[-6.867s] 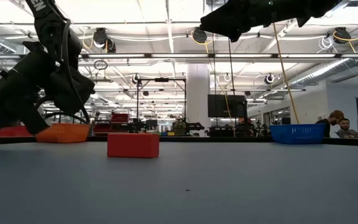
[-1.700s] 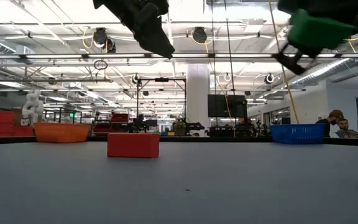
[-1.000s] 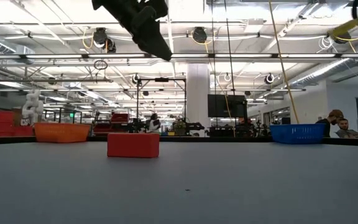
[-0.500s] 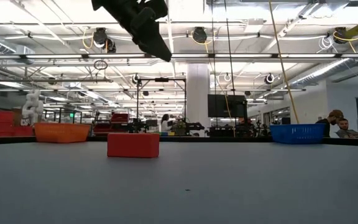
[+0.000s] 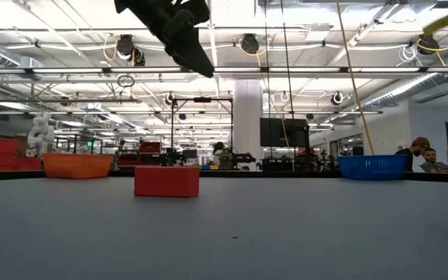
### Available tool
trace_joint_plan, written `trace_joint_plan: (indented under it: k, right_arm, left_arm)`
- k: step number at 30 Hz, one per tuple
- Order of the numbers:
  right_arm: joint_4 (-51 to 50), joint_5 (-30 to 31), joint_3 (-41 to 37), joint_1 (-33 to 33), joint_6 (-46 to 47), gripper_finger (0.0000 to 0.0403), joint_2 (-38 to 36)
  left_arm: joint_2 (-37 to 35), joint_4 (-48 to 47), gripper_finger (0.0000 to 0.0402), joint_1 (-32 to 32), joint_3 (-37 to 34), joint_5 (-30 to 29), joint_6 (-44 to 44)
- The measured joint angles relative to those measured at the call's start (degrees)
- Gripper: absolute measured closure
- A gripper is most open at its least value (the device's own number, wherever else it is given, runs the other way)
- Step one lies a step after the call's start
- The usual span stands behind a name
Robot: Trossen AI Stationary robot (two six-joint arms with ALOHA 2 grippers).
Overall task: Sort & place blocks by color
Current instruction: Put the pink block into the blue bin
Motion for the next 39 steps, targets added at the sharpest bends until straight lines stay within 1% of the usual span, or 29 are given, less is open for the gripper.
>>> trace_joint_plan:
  k: [4,9,14,16,19,20,24,27,30,32,35,39]
  right_arm:
    - [3.6,8.6,0.0,-1.5,-8.4,0.0129,-2.4]
    - [4.3,16.0,0.0,-4.0,-21.3,0.0129,-4.6]
    - [6.5,26.4,0.0,-6.8,-39.8,0.0129,-4.4]
    - [9.0,30.9,0.0,-8.0,-48.2,0.0129,-3.3]
    - [12.4,36.6,0.0,-9.3,-58.2,0.0129,-0.6]
    - [13.3,37.3,0.0,-9.8,-60.9,0.0129,0.9]
    - [15.4,37.3,0.0,-11.2,-70.2,0.0129,8.5]
    - [18.7,37.3,0.0,-11.9,-77.5,0.0129,14.0]
    - [23.8,40.8,0.0,-12.9,-83.5,0.0129,18.0]
    - [27.9,43.3,0.0,-13.3,-86.8,0.0129,19.9]
    - [32.5,43.4,0.0,-13.7,-90.4,0.0129,21.7]
    - [33.9,43.4,0.0,-13.7,-92.3,0.0129,22.0]
  left_arm:
    - [0.0,0.1,0.0165,0.0,0.0,0.0,0.0]
    - [0.0,0.1,0.0165,-0.1,0.0,0.0,-1.3]
    - [0.0,-1.0,0.0165,-0.8,0.0,0.0,-2.1]
    - [0.0,-2.5,0.0165,-1.1,0.0,0.0,-2.8]
    - [0.0,-6.1,0.0165,-2.0,0.0,0.1,-3.4]
    - [0.0,-7.6,0.0165,-2.5,0.0,0.1,-3.5]
    - [0.0,-12.9,0.0165,-4.7,0.0,0.3,-3.5]
    - [0.0,-14.8,0.0165,-6.7,0.0,0.2,-4.0]
    - [0.0,-15.4,0.0165,-9.3,0.0,0.2,-4.8]
    - [0.6,-15.4,0.0165,-11.6,0.0,0.2,-5.0]
    - [1.3,-15.1,0.0165,-15.5,-0.6,0.2,-5.2]
    - [1.9,-10.1,0.0165,-20.7,-3.9,0.2,-4.7]
